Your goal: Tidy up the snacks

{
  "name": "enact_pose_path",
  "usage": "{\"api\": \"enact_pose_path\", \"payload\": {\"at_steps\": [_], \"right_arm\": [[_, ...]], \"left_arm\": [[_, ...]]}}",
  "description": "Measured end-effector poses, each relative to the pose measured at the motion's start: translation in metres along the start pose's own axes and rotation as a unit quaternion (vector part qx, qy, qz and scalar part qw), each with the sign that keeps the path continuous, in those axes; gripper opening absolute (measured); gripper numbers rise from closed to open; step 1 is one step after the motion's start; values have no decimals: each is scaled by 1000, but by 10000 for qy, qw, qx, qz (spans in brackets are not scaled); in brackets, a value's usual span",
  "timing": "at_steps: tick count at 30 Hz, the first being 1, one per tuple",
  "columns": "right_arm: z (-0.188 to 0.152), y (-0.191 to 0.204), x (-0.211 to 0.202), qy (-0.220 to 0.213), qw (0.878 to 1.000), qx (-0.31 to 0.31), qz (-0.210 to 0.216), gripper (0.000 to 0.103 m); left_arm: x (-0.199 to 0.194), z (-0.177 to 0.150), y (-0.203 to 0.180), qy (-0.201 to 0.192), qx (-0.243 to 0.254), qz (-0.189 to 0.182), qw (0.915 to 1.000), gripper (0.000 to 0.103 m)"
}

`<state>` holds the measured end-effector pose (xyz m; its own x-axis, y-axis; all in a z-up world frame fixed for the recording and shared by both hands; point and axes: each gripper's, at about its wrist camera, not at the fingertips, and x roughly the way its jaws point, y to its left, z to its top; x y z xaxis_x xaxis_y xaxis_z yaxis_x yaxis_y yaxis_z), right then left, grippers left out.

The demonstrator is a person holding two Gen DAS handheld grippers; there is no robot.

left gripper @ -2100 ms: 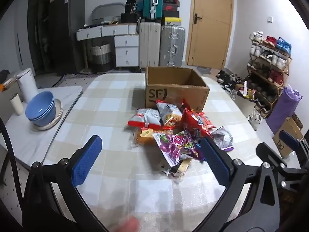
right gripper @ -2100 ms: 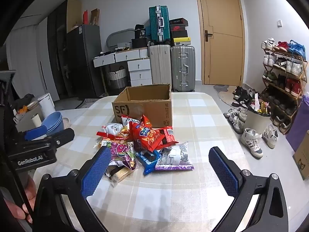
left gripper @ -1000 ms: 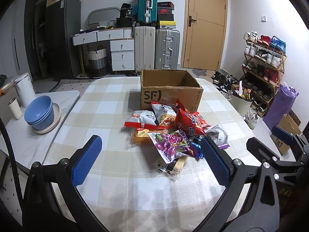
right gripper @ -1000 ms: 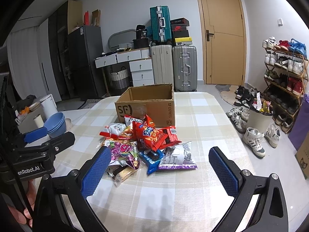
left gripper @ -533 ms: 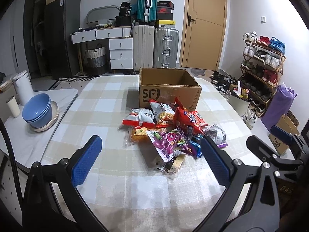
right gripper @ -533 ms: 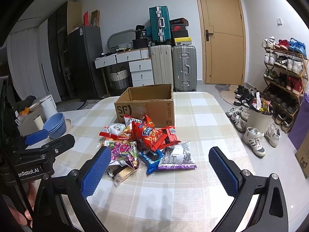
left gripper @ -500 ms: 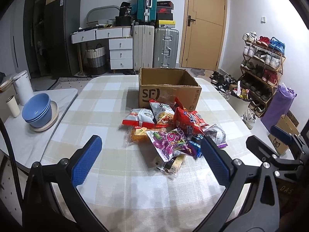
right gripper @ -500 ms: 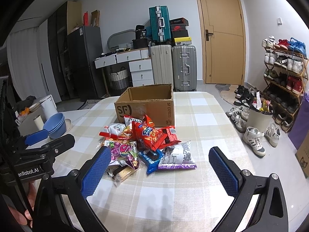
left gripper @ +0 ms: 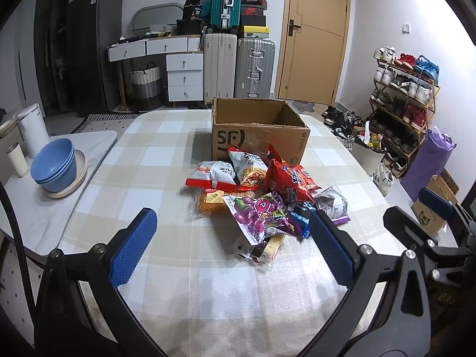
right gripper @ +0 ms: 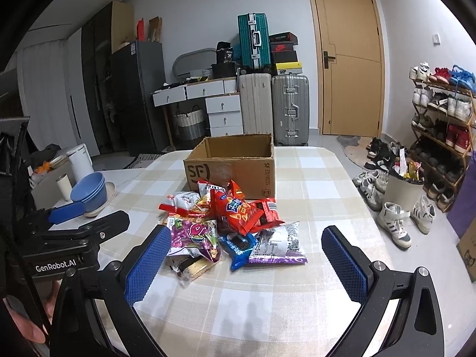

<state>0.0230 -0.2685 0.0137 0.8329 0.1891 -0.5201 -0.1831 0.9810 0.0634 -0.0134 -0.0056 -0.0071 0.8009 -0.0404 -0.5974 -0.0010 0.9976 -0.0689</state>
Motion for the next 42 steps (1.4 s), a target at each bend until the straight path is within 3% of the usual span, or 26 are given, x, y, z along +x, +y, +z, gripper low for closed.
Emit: {"api": "enact_pose_path", "payload": {"at_steps": [11,19,30,38,42], "right_arm": [[-2,1,3,59,10000,41,48,103],[-7,-3,10,175,9997,130,57,103],[-20,-23,39,461,9980,371,232,103],[-32,-38,72,753,9950,537,376,103],[-34,-47,80,816,9941,595,402,103]], "left_arm": [[9,-1,5,126,-67,-25,9999,102],[21,-5,12,229,-136,-254,9993,102],[85,-23,20,891,-296,-635,9936,102],[162,-15,26,1578,-842,-1044,9783,101],[198,-12,29,1832,-1161,-1222,9685,95]]}}
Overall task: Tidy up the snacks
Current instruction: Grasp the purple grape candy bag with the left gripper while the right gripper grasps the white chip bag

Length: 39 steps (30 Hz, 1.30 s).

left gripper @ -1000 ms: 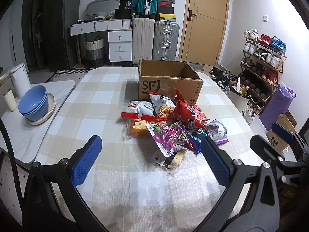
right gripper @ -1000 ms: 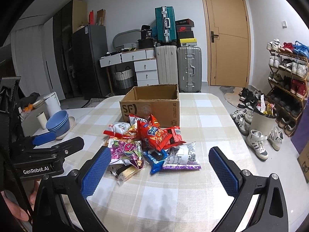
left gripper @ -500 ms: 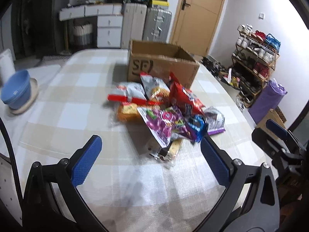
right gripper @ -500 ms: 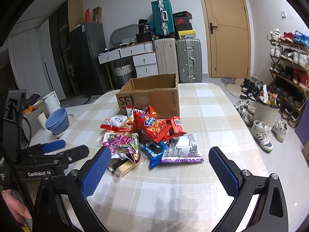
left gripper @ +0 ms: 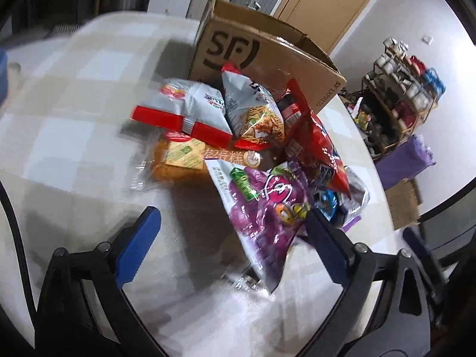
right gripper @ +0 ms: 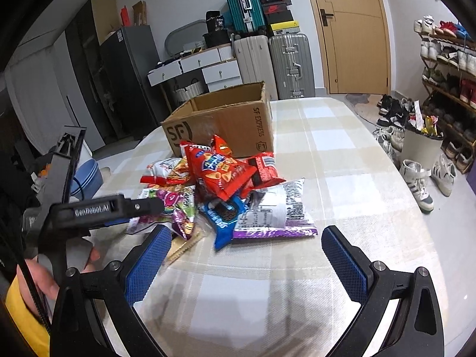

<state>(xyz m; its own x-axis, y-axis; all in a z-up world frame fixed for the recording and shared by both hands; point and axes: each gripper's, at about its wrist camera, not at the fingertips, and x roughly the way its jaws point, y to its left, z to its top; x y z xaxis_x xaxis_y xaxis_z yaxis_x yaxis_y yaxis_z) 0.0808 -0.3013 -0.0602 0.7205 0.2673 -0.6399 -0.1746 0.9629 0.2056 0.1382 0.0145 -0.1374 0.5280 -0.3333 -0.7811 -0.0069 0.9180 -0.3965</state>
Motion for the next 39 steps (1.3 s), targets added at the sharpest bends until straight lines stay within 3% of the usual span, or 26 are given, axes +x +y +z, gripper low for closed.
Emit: {"api": "enact_pose_path", "payload": {"at_steps": [2,7,12,14,24,32,39], "right_arm": [[2,-4,5,28,10000,26,-11,103],[4,-16,17,152,9997,166,34,103],[4,-19,27,267,9995,189,45,103],[7,-21,31,297,9994,182,32,103],[30,-44,65,626,9969,478,-71,103],[34,-40,89,824,9960,324,-130,103],[34,-45,102,956,9946,369,-181,103]], "left_arm": [[11,6,-2,74,-31,-96,9999,92],[34,17,-6,192,-91,-347,9992,71],[40,25,-13,171,-24,-597,9981,40],[40,25,-20,120,224,-611,9978,20],[48,29,-21,85,274,-762,9967,20],[33,3,-15,216,344,-1005,9941,20],[26,-1,-18,139,500,-1049,9931,20]]}}
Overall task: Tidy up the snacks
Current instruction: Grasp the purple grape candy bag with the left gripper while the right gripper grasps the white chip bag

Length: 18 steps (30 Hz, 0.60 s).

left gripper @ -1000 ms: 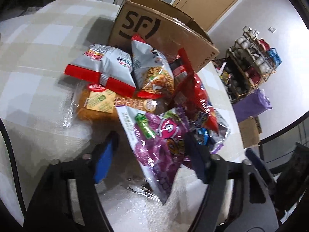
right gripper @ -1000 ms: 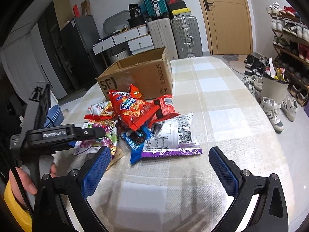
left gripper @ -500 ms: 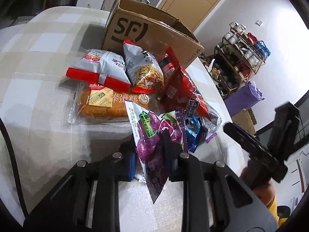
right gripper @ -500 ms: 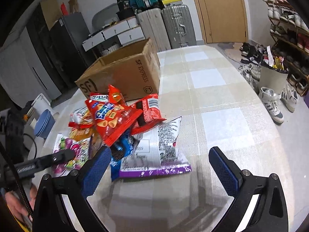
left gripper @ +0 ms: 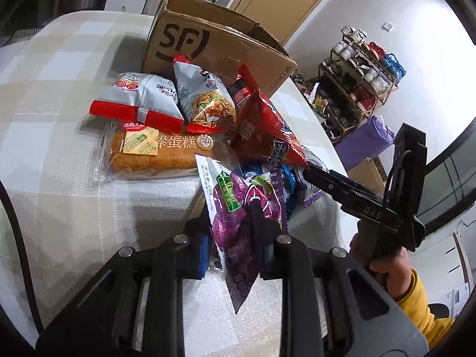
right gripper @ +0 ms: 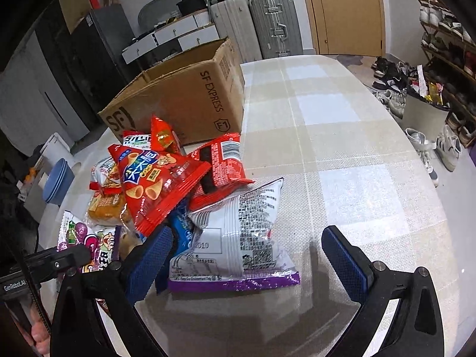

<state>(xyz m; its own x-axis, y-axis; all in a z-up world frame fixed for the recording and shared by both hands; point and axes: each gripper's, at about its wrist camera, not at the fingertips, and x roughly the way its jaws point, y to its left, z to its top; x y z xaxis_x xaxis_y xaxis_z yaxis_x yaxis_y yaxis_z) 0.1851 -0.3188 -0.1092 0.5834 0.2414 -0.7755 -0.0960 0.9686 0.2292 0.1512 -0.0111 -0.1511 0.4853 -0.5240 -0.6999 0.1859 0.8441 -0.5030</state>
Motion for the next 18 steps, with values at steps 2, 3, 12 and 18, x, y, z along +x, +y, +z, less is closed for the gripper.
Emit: {"api": "enact_pose_path", "payload": {"at_steps": [2,3,12,18], "right_arm": [[1,0,3,26,10000,-11,-11,101],[1,0,5,75,10000,-15,6,97],[-5,6,12,298,9990,-176,285,64],[-12,-1,-1,152,9990,55,425,56]], "left_arm": [[-3,-1,3,-8,-42,6,10000,20],[-3,-1,4,-5,-61,5,10000,20],[-14,-8,8,60,-72,17,10000,20],[-18,-9,6,5,-26,27,10000,20]]}}
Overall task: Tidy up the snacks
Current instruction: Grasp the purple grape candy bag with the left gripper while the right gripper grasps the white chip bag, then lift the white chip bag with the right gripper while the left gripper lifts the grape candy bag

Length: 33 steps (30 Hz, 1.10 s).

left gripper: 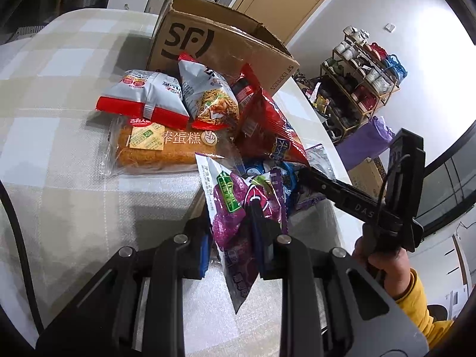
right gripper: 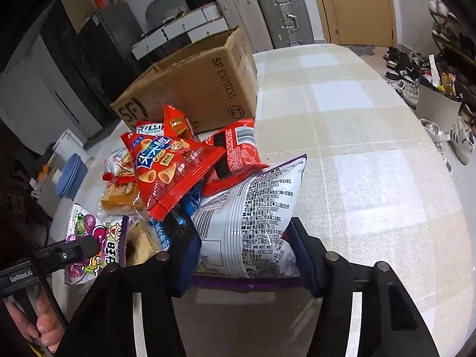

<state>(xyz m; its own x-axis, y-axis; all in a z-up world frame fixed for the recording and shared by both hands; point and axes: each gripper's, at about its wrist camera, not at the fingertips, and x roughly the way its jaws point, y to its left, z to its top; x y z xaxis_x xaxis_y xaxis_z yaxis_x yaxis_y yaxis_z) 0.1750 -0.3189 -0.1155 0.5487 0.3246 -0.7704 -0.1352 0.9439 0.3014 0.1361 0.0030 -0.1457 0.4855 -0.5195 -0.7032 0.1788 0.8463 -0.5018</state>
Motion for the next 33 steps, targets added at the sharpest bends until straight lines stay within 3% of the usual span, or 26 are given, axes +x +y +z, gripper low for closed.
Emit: {"api": "enact_pose_path", "payload": {"at_steps": [10,17,25,33], "right_arm": [[-6,11,-37,-364,9992,-20,171,56],[-8,36,-75,-672,9961,-148,559,56],[-21,71,-119,-1010,9908,-436,794,56],[-53,93,-151,-1283,9863,-771,688,56]], "left_arm": [[-20,-8,-5,-126,53,-11,9999,20],[-39,-15,-6,-208,61,39,9998,20],[-79,-23,-19,-545,189,123,9983,20],[-133,-39,-42,-1004,489,438,9928,20]]}}
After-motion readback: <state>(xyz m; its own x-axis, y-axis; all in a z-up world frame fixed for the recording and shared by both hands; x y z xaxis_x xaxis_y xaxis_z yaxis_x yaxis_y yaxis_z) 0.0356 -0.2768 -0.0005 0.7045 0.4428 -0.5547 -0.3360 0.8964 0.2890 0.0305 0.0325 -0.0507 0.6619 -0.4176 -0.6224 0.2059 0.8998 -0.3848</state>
